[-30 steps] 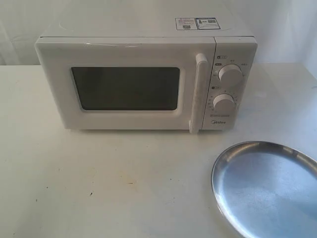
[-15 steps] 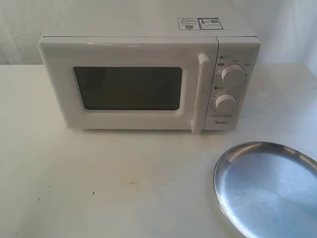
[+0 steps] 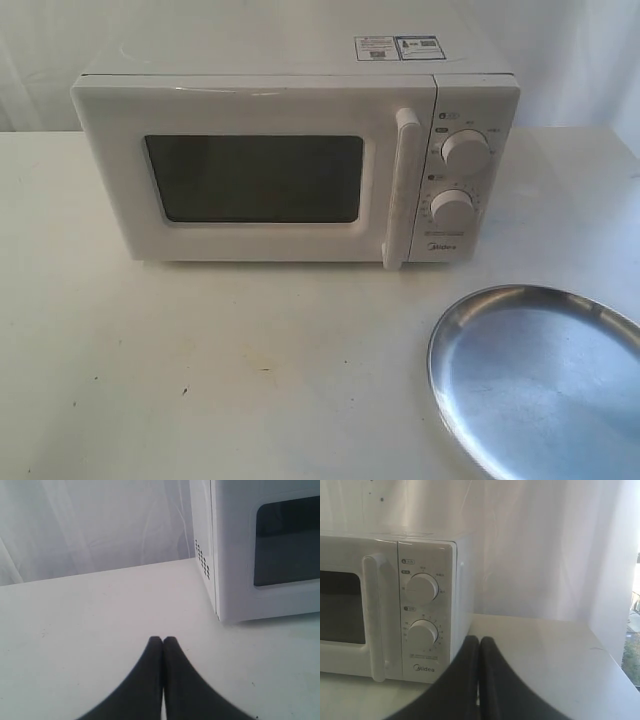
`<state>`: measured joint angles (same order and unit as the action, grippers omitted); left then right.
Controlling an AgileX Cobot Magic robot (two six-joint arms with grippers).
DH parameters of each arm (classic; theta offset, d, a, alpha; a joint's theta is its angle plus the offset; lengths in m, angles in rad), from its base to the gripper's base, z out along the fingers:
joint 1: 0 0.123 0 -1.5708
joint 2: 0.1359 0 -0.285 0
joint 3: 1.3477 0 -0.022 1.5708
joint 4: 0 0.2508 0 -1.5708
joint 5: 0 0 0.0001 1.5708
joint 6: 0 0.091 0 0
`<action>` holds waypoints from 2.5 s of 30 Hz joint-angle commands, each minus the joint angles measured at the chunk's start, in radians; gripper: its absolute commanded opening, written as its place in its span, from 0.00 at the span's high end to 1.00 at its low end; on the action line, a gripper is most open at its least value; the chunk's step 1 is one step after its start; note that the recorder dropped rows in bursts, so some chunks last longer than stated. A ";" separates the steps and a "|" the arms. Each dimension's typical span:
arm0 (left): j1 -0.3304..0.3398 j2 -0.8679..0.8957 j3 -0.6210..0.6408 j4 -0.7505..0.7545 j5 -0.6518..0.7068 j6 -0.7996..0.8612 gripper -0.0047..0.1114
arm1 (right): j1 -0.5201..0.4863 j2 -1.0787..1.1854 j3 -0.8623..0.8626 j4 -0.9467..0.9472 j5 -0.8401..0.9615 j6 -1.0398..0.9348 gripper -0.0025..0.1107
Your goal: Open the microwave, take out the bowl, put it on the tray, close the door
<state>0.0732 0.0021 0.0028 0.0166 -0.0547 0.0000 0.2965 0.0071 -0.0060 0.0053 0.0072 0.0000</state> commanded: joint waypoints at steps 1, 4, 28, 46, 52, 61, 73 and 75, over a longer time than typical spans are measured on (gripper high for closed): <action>0.000 -0.002 -0.003 -0.008 -0.004 0.000 0.96 | -0.007 -0.006 0.006 0.003 -0.007 0.005 0.98; 0.000 -0.002 -0.003 -0.008 -0.004 0.000 0.96 | -0.007 -0.006 0.006 0.003 -0.007 0.018 0.98; 0.000 -0.002 -0.003 -0.008 -0.004 0.000 0.96 | -0.007 -0.006 0.006 0.003 -0.090 0.388 0.98; 0.000 -0.002 -0.003 -0.008 -0.004 0.000 0.96 | 0.005 0.099 -0.139 -0.677 -0.739 0.954 0.98; 0.000 -0.002 -0.003 -0.008 -0.004 0.000 0.96 | 0.005 0.418 -0.402 -1.022 -0.708 0.982 0.98; 0.000 -0.002 -0.003 -0.008 -0.004 0.000 0.96 | -0.028 1.101 -0.452 -1.012 -0.871 0.871 0.98; 0.000 -0.002 -0.003 -0.008 -0.004 0.000 0.96 | -0.188 1.643 -0.606 -1.075 -1.176 0.493 0.98; 0.000 -0.002 -0.003 -0.008 -0.004 0.000 0.96 | -0.190 1.661 -0.620 -1.003 -1.183 0.497 0.98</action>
<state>0.0732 0.0021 0.0028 0.0166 -0.0547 0.0000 0.1208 1.6547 -0.6088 -1.0593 -1.1541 0.5046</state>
